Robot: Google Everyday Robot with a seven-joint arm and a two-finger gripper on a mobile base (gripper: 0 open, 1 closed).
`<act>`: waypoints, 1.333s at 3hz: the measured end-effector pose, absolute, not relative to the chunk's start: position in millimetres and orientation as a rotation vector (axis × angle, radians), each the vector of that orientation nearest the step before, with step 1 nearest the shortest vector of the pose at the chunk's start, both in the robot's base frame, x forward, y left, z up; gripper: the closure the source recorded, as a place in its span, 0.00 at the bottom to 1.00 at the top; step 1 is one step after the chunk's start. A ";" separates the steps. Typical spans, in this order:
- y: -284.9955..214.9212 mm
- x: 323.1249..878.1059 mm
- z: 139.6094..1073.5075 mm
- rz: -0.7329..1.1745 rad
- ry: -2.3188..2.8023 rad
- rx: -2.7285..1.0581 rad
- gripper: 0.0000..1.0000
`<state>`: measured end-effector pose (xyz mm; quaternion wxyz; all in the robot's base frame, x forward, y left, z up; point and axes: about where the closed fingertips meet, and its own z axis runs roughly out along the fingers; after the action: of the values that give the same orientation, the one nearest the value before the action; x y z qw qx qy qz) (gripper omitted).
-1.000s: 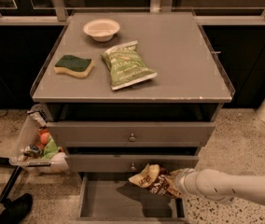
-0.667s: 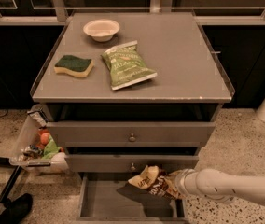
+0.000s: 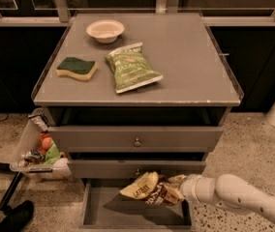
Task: Pick brown chip bag from bottom drawer and place on counter
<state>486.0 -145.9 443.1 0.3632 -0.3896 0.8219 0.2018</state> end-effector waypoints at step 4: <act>-182.1 477.7 598.1 0.631 1.755 -0.902 1.00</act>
Offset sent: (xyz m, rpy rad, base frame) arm -0.0122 0.0093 0.0538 0.0786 -0.0765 0.0373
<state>477.7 -182.1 598.1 0.5097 -0.3747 0.7288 0.2620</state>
